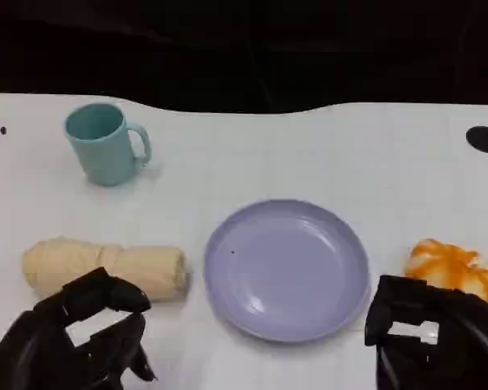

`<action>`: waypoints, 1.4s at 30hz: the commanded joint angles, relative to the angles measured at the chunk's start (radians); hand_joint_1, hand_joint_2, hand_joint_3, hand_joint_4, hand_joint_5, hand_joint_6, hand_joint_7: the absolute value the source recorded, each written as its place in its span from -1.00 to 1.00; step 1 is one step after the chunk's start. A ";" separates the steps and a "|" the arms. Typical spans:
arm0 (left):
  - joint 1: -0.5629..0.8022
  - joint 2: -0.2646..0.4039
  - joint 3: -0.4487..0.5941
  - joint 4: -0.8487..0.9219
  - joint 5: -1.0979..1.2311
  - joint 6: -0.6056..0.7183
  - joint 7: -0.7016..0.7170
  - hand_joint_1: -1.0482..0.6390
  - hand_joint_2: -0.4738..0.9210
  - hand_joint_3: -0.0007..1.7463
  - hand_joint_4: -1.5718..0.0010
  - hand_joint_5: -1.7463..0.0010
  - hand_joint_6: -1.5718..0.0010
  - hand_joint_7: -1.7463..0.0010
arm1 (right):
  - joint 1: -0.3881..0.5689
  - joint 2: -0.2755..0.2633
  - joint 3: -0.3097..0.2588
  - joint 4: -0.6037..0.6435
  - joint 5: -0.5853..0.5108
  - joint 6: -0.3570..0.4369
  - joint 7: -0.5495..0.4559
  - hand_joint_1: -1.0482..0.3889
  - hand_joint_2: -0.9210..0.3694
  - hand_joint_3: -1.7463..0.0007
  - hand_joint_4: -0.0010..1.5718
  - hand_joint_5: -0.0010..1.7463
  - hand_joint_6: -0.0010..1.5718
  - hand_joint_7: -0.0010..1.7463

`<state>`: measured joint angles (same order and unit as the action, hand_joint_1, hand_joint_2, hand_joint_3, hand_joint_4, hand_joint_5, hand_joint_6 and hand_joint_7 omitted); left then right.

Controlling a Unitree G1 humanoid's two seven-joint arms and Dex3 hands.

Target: Grasp the towel on the left side of the plate with the left hand and place it into the plate.

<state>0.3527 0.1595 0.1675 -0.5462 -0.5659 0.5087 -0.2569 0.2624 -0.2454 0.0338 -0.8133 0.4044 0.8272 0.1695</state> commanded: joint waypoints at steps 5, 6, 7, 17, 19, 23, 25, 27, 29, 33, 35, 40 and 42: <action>-0.004 0.010 0.008 0.011 -0.006 -0.019 -0.015 -0.04 0.55 0.13 0.03 -0.99 0.04 -0.68 | -0.004 -0.011 -0.007 -0.008 0.001 0.010 -0.007 0.55 -0.31 -0.67 0.06 1.00 -0.13 0.87; -0.004 0.010 0.009 0.012 -0.007 -0.019 -0.015 -0.04 0.55 0.13 0.03 -0.99 0.04 -0.68 | -0.004 -0.013 -0.007 -0.007 0.000 0.007 -0.005 0.55 -0.31 -0.67 0.05 1.00 -0.14 0.87; -0.004 0.010 0.009 0.012 -0.007 -0.020 -0.016 -0.05 0.55 0.13 0.03 -0.98 0.04 -0.67 | -0.003 -0.014 -0.006 -0.006 0.000 0.006 -0.004 0.55 -0.31 -0.67 0.05 1.00 -0.14 0.87; -0.005 0.013 0.009 0.008 -0.006 -0.017 -0.012 -0.05 0.56 0.13 0.04 -0.99 0.04 -0.68 | -0.009 -0.012 -0.004 -0.011 -0.002 0.017 -0.013 0.56 -0.31 -0.67 0.05 1.00 -0.14 0.86; -0.005 0.014 0.008 0.008 -0.003 -0.019 -0.013 -0.04 0.56 0.13 0.04 -0.99 0.04 -0.68 | -0.009 -0.010 -0.005 -0.011 0.001 0.018 -0.013 0.56 -0.32 -0.67 0.04 1.00 -0.14 0.86; -0.005 0.016 0.006 0.010 0.004 -0.028 -0.017 -0.04 0.55 0.15 0.05 -1.00 0.06 -0.69 | -0.009 -0.006 -0.008 -0.008 0.006 0.016 -0.010 0.56 -0.32 -0.67 0.05 1.00 -0.14 0.86; -0.005 0.015 0.007 0.010 0.002 -0.028 -0.013 -0.04 0.56 0.15 0.05 -0.99 0.06 -0.69 | -0.009 -0.008 -0.007 -0.007 0.003 0.012 -0.009 0.56 -0.32 -0.67 0.05 1.00 -0.14 0.87; -0.007 0.013 0.009 0.008 -0.004 -0.022 -0.007 -0.03 0.54 0.15 0.00 -0.91 0.03 -0.64 | -0.008 -0.008 -0.008 -0.007 0.003 0.011 -0.009 0.56 -0.32 -0.67 0.04 1.00 -0.14 0.86; -0.006 0.011 0.010 0.004 -0.002 -0.017 0.002 -0.03 0.53 0.14 -0.05 -0.81 -0.02 -0.56 | -0.008 -0.008 -0.008 -0.008 0.002 0.013 -0.011 0.55 -0.31 -0.67 0.04 1.00 -0.14 0.86; -0.009 0.011 0.016 -0.001 -0.008 -0.012 0.007 -0.05 0.47 0.10 -0.04 -0.55 -0.08 -0.22 | -0.008 -0.010 -0.006 -0.009 0.002 0.011 -0.007 0.55 -0.31 -0.67 0.05 1.00 -0.14 0.87; -0.012 0.008 0.016 -0.005 0.002 -0.018 0.016 -0.06 0.43 0.08 0.00 -0.47 -0.09 -0.05 | -0.006 -0.007 -0.007 -0.009 0.004 0.011 -0.008 0.55 -0.32 -0.67 0.05 1.00 -0.14 0.87; -0.009 0.048 -0.011 -0.013 0.130 -0.113 0.002 -0.10 0.81 -0.51 0.13 -0.09 -0.08 0.72 | -0.002 -0.005 -0.006 -0.006 0.006 0.003 -0.003 0.55 -0.32 -0.67 0.05 1.00 -0.14 0.87; -0.010 0.063 -0.013 -0.014 0.169 -0.148 -0.009 -0.13 0.96 -0.72 0.23 0.07 0.01 0.91 | -0.001 -0.004 -0.004 -0.009 0.008 0.008 -0.004 0.55 -0.32 -0.67 0.04 1.00 -0.14 0.87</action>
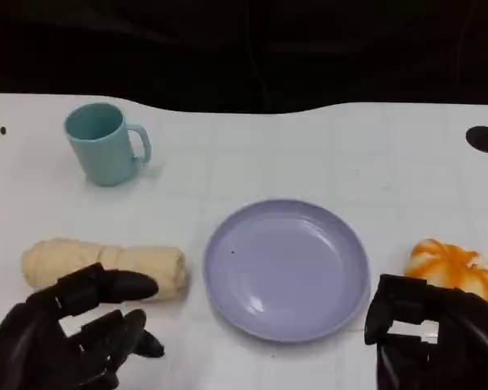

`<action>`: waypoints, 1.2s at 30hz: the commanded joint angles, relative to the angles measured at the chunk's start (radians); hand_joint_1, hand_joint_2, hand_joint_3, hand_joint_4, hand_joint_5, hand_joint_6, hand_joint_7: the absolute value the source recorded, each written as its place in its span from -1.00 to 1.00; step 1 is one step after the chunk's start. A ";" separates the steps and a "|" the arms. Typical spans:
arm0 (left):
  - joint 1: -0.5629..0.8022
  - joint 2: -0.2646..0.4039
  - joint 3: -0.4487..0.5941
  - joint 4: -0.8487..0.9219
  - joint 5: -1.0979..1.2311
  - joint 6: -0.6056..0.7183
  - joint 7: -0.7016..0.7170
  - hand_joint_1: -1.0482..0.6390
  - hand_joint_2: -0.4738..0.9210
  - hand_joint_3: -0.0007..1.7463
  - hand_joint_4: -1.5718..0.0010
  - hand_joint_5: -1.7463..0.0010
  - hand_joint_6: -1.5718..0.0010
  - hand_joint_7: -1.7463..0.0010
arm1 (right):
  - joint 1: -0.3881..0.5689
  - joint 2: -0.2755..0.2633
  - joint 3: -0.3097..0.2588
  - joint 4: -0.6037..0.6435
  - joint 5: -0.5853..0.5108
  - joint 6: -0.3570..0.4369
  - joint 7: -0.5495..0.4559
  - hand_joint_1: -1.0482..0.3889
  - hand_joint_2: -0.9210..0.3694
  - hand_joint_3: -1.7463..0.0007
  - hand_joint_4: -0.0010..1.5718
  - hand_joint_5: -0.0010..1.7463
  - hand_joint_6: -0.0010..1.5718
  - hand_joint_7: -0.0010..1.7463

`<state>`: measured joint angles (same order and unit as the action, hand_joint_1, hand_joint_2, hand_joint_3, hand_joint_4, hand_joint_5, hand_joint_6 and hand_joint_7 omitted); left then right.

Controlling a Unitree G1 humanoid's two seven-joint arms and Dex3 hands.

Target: Grasp the towel on the left side of the plate with the left hand and place it into the plate.

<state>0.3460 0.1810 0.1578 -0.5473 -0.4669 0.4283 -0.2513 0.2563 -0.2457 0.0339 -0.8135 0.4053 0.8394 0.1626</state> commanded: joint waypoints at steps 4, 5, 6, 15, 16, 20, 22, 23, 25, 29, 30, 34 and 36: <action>-0.014 0.121 -0.035 -0.013 0.260 -0.188 -0.017 -0.19 1.00 -0.78 0.31 0.32 0.23 0.99 | 0.005 -0.002 -0.001 -0.017 0.007 0.002 -0.002 0.54 -0.32 -0.67 0.04 1.00 -0.14 0.86; -0.021 0.150 -0.043 -0.015 0.315 -0.211 -0.018 -0.21 1.00 -0.78 0.34 0.36 0.27 1.00 | 0.004 -0.001 -0.001 -0.015 0.007 0.001 -0.002 0.54 -0.32 -0.67 0.04 1.00 -0.14 0.86; -0.029 0.181 -0.050 -0.023 0.368 -0.216 -0.017 -0.24 1.00 -0.79 0.37 0.41 0.31 1.00 | 0.003 0.000 -0.001 -0.014 0.007 0.001 -0.002 0.55 -0.32 -0.67 0.05 1.00 -0.14 0.86; -0.181 0.390 -0.160 0.039 0.813 -0.241 -0.031 -0.38 1.00 -0.94 0.49 0.73 0.52 1.00 | -0.005 -0.008 0.000 -0.022 0.003 0.013 -0.005 0.54 -0.29 -0.69 0.06 1.00 -0.14 0.86; -0.200 0.399 -0.179 0.047 0.855 -0.231 -0.035 -0.39 1.00 -0.94 0.51 0.74 0.53 1.00 | -0.004 -0.007 -0.002 -0.021 0.005 0.013 -0.005 0.55 -0.29 -0.69 0.05 1.00 -0.14 0.86; -0.296 0.441 -0.301 0.128 1.087 -0.209 -0.061 -0.44 1.00 -0.93 0.56 0.79 0.62 1.00 | 0.000 -0.007 -0.005 -0.022 0.006 0.013 -0.005 0.55 -0.29 -0.69 0.05 1.00 -0.14 0.86; -0.315 0.435 -0.324 0.142 1.136 -0.193 -0.074 -0.46 1.00 -0.92 0.58 0.80 0.65 1.00 | 0.000 -0.008 -0.004 -0.024 0.005 0.013 -0.004 0.54 -0.29 -0.68 0.05 1.00 -0.14 0.86; -0.338 0.429 -0.347 0.166 1.172 -0.186 -0.077 -0.46 1.00 -0.92 0.58 0.81 0.65 1.00 | 0.001 -0.009 -0.004 -0.024 0.004 0.013 -0.004 0.54 -0.29 -0.68 0.05 1.00 -0.14 0.86; -0.384 0.417 -0.392 0.223 1.237 -0.182 -0.077 -0.46 0.99 -0.94 0.58 0.82 0.65 1.00 | 0.005 -0.010 -0.003 -0.023 0.005 0.009 0.000 0.54 -0.30 -0.68 0.05 1.00 -0.14 0.86; -0.458 0.403 -0.454 0.308 1.318 -0.165 -0.112 -0.48 1.00 -0.95 0.60 0.84 0.70 1.00 | 0.007 -0.008 -0.002 -0.027 0.005 0.012 -0.003 0.54 -0.30 -0.68 0.05 1.00 -0.14 0.86; -0.472 0.398 -0.464 0.323 1.331 -0.158 -0.123 -0.49 1.00 -0.96 0.61 0.85 0.70 1.00 | 0.008 -0.008 -0.002 -0.027 0.006 0.012 -0.002 0.54 -0.30 -0.67 0.05 1.00 -0.14 0.86; -0.511 0.375 -0.486 0.383 1.352 -0.148 -0.135 -0.48 1.00 -0.97 0.61 0.86 0.71 1.00 | 0.009 -0.010 -0.001 -0.030 0.005 0.014 -0.002 0.53 -0.30 -0.67 0.05 1.00 -0.13 0.85; -0.557 0.355 -0.512 0.469 1.359 -0.150 -0.132 -0.47 0.99 -0.98 0.60 0.86 0.69 0.99 | 0.010 -0.012 0.000 -0.032 0.004 0.012 -0.002 0.53 -0.31 -0.66 0.05 1.00 -0.13 0.85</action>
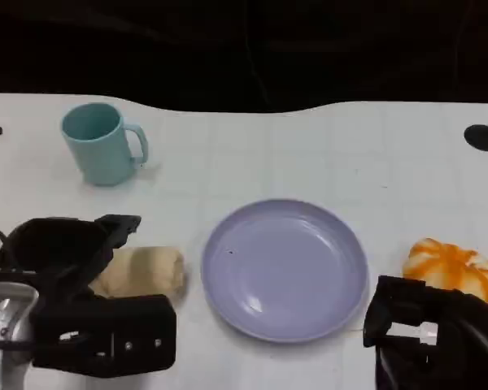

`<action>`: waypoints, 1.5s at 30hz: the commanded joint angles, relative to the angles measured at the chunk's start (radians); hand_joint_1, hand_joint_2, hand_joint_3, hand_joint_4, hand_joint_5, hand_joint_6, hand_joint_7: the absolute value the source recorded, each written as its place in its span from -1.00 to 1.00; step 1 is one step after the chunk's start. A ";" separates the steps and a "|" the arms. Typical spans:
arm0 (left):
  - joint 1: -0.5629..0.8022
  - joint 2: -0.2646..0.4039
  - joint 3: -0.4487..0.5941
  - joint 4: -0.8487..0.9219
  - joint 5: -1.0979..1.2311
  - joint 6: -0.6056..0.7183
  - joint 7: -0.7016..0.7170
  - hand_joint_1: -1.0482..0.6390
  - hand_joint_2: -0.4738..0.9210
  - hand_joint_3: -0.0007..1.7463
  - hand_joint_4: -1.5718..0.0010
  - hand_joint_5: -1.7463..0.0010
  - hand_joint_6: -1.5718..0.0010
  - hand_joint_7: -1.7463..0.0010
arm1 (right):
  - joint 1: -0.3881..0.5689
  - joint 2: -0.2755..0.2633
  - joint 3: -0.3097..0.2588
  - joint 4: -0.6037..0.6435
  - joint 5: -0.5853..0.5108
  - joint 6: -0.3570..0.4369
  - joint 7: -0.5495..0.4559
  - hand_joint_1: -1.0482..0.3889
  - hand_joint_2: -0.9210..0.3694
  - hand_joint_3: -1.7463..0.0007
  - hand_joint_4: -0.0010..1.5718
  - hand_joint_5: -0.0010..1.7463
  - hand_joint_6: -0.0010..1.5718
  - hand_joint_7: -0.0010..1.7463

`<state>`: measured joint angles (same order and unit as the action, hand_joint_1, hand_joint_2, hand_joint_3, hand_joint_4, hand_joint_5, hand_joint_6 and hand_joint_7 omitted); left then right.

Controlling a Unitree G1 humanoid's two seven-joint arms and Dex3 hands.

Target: Grasp the towel on the left side of the plate with the left hand and place it into the plate.

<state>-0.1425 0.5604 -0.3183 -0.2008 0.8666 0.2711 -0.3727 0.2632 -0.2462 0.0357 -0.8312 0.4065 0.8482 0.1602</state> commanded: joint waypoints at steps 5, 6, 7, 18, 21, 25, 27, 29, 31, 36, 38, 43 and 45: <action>-0.141 -0.054 -0.081 0.280 0.042 -0.018 0.020 -0.46 0.99 -0.99 0.56 0.88 0.67 0.99 | 0.004 -0.013 0.000 -0.019 0.002 0.003 0.002 0.54 -0.31 -0.66 0.05 1.00 -0.13 0.85; -0.154 -0.060 -0.090 0.312 0.041 -0.026 0.026 -0.46 0.99 -0.99 0.55 0.88 0.67 0.99 | 0.005 -0.013 0.000 -0.019 0.002 0.004 0.002 0.54 -0.31 -0.66 0.05 1.00 -0.13 0.85; -0.169 -0.068 -0.099 0.351 0.039 -0.032 0.031 -0.46 1.00 -0.99 0.54 0.88 0.66 0.99 | 0.005 -0.014 0.001 -0.020 0.002 0.003 0.003 0.54 -0.31 -0.66 0.05 1.00 -0.13 0.85; -0.254 -0.140 -0.146 0.654 -0.010 -0.096 0.118 -0.31 1.00 -0.90 0.43 0.90 0.57 0.97 | 0.008 -0.016 0.004 -0.031 0.001 0.013 0.000 0.53 -0.29 -0.66 0.04 1.00 -0.13 0.84; -0.245 -0.144 -0.134 0.708 -0.044 -0.160 0.221 -0.13 1.00 -0.75 0.01 0.70 0.08 0.89 | 0.009 -0.015 0.004 -0.035 0.003 0.015 -0.001 0.53 -0.30 -0.66 0.03 1.00 -0.14 0.84; -0.235 -0.130 -0.127 0.755 -0.062 -0.249 0.362 -0.16 1.00 -0.75 -0.09 -0.19 -0.50 0.89 | 0.009 -0.014 0.002 -0.035 0.005 0.012 0.001 0.54 -0.30 -0.66 0.03 1.00 -0.14 0.84; -0.219 -0.128 -0.112 0.754 -0.069 -0.279 0.447 -0.14 1.00 -0.78 -0.02 -0.83 -0.06 -0.25 | 0.007 -0.015 0.001 -0.035 0.006 0.017 0.000 0.53 -0.30 -0.66 0.03 1.00 -0.14 0.84; -0.205 -0.124 -0.096 0.742 -0.075 -0.304 0.510 -0.12 1.00 -0.72 0.00 -0.96 0.15 -0.65 | 0.004 -0.016 0.001 -0.038 0.004 0.023 -0.003 0.53 -0.31 -0.65 0.03 1.00 -0.13 0.84; -0.193 -0.121 -0.079 0.721 -0.083 -0.321 0.546 -0.08 1.00 -0.69 -0.01 -0.99 0.26 -0.83 | 0.002 -0.016 0.000 -0.038 0.005 0.026 -0.003 0.54 -0.31 -0.65 0.03 1.00 -0.13 0.84; -0.169 -0.112 -0.034 0.624 -0.101 -0.335 0.580 -0.04 0.98 -0.57 -0.05 -1.00 0.33 -1.00 | 0.001 -0.020 0.001 -0.037 0.000 0.026 -0.002 0.54 -0.30 -0.65 0.03 1.00 -0.13 0.84; -0.161 -0.112 -0.015 0.558 -0.112 -0.321 0.556 -0.06 0.92 -0.42 -0.06 -1.00 0.32 -1.00 | 0.001 -0.020 0.001 -0.037 -0.001 0.028 -0.003 0.53 -0.30 -0.65 0.03 1.00 -0.13 0.84; -0.151 -0.133 0.012 0.409 -0.145 -0.286 0.482 -0.04 0.66 -0.01 -0.10 -1.00 0.25 -1.00 | 0.004 -0.016 0.000 -0.036 0.002 0.028 -0.003 0.53 -0.30 -0.66 0.03 1.00 -0.14 0.84; -0.154 -0.141 0.007 0.343 -0.140 -0.260 0.435 -0.05 0.62 0.07 -0.10 -1.00 0.22 -1.00 | 0.004 -0.016 0.000 -0.036 0.003 0.031 -0.003 0.52 -0.30 -0.65 0.03 1.00 -0.14 0.84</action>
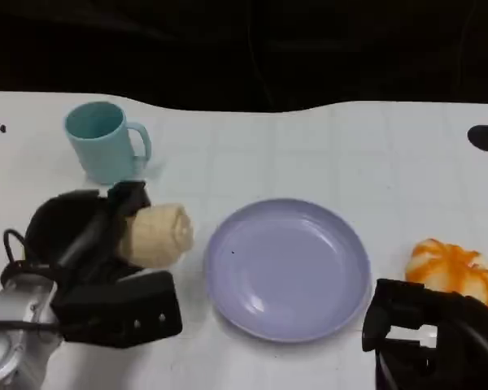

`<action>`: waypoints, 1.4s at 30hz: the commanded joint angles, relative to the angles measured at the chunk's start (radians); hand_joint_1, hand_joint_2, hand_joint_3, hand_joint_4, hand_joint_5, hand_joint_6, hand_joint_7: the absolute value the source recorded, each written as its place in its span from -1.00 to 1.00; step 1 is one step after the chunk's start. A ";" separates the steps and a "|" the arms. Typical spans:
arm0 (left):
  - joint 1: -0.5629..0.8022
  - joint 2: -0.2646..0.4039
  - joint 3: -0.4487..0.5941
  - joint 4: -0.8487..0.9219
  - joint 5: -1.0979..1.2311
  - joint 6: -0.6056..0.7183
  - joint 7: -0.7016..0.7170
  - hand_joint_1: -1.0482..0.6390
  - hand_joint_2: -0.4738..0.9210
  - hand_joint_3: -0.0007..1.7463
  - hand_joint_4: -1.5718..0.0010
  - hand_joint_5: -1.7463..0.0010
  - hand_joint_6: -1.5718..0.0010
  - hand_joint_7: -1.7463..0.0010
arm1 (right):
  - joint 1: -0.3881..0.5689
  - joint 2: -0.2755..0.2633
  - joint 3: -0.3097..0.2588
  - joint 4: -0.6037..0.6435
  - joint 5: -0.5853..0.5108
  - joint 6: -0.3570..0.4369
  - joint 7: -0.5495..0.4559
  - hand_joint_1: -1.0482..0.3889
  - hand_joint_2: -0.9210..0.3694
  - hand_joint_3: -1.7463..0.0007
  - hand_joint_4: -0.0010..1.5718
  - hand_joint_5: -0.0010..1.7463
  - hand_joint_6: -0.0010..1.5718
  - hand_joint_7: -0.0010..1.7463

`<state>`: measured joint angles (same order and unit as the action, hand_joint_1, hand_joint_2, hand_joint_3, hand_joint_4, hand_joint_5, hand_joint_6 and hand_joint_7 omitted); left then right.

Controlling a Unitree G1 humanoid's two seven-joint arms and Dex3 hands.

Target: Grasp the towel on the left side of the plate with the left hand and place it into the plate.

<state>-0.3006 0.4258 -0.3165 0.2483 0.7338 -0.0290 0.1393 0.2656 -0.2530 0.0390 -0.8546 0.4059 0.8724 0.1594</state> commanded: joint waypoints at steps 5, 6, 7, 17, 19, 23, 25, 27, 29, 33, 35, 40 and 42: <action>-0.010 -0.050 -0.010 -0.232 0.011 0.087 -0.145 -0.06 0.49 0.02 -0.09 -1.00 0.23 -1.00 | 0.002 -0.008 -0.003 -0.009 0.002 0.003 -0.001 0.52 -0.30 -0.65 0.04 1.00 -0.13 0.83; -0.015 -0.062 -0.014 -0.249 0.014 0.098 -0.156 -0.06 0.48 0.02 -0.09 -1.00 0.23 -1.00 | 0.001 -0.008 -0.003 -0.008 0.003 0.003 -0.001 0.52 -0.30 -0.65 0.04 1.00 -0.13 0.83; -0.023 -0.075 -0.019 -0.262 0.018 0.108 -0.166 -0.07 0.49 0.03 -0.09 -1.00 0.23 -1.00 | 0.000 -0.009 -0.003 -0.008 0.003 0.003 0.000 0.52 -0.30 -0.65 0.04 1.00 -0.13 0.83; -0.106 -0.203 -0.118 -0.248 0.063 0.180 -0.256 -0.05 0.45 0.09 -0.12 -1.00 0.17 -1.00 | 0.002 -0.004 -0.001 -0.012 0.003 0.008 -0.006 0.52 -0.29 -0.66 0.03 1.00 -0.12 0.83; -0.120 -0.220 -0.140 -0.233 0.074 0.190 -0.267 -0.04 0.46 0.04 -0.12 -1.00 0.17 -1.00 | 0.001 -0.005 -0.001 -0.014 0.005 0.011 -0.006 0.52 -0.29 -0.66 0.03 1.00 -0.12 0.83; -0.146 -0.247 -0.170 -0.200 0.085 0.203 -0.286 -0.04 0.54 -0.08 -0.11 -1.00 0.19 -1.00 | 0.000 -0.005 0.000 -0.014 0.007 0.007 -0.002 0.53 -0.30 -0.66 0.03 1.00 -0.12 0.82; -0.159 -0.268 -0.191 -0.170 0.090 0.207 -0.294 -0.05 0.57 -0.06 -0.10 -1.00 0.17 -0.93 | -0.002 -0.002 0.002 -0.018 0.007 0.013 -0.007 0.53 -0.30 -0.65 0.03 1.00 -0.12 0.82; -0.163 -0.283 -0.203 -0.145 0.083 0.201 -0.291 -0.05 0.59 -0.03 -0.09 -1.00 0.14 -0.86 | -0.003 -0.002 0.006 -0.021 0.006 0.018 -0.011 0.52 -0.30 -0.65 0.03 1.00 -0.12 0.82; -0.161 -0.295 -0.212 -0.134 0.072 0.205 -0.305 -0.06 0.60 -0.04 -0.08 -1.00 0.12 -0.79 | -0.004 -0.005 0.011 -0.023 0.002 0.018 -0.012 0.52 -0.28 -0.65 0.04 1.00 -0.12 0.82; -0.146 -0.313 -0.215 -0.141 0.049 0.224 -0.348 -0.09 0.71 -0.28 0.03 -0.96 0.01 -0.13 | -0.004 -0.011 0.018 -0.028 -0.002 0.019 -0.011 0.51 -0.26 -0.66 0.04 1.00 -0.12 0.82; -0.143 -0.313 -0.214 -0.152 0.032 0.240 -0.386 -0.11 0.92 -0.63 0.13 -0.88 -0.06 0.38 | -0.005 -0.012 0.019 -0.032 -0.001 0.022 -0.013 0.50 -0.26 -0.67 0.04 1.00 -0.12 0.82; -0.157 -0.291 -0.238 -0.189 0.053 0.303 -0.498 -0.37 1.00 -0.72 0.56 0.34 0.49 0.95 | -0.005 -0.016 0.019 -0.034 -0.002 0.021 -0.012 0.51 -0.25 -0.67 0.04 1.00 -0.12 0.82; -0.155 -0.288 -0.238 -0.201 0.054 0.311 -0.507 -0.48 1.00 -0.71 0.66 0.58 0.68 0.99 | -0.005 -0.017 0.018 -0.033 -0.002 0.021 -0.012 0.51 -0.26 -0.67 0.04 1.00 -0.12 0.82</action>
<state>-0.4458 0.1238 -0.5537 0.0774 0.7802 0.2674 -0.3455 0.2620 -0.2589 0.0650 -0.8797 0.4050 0.8895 0.1492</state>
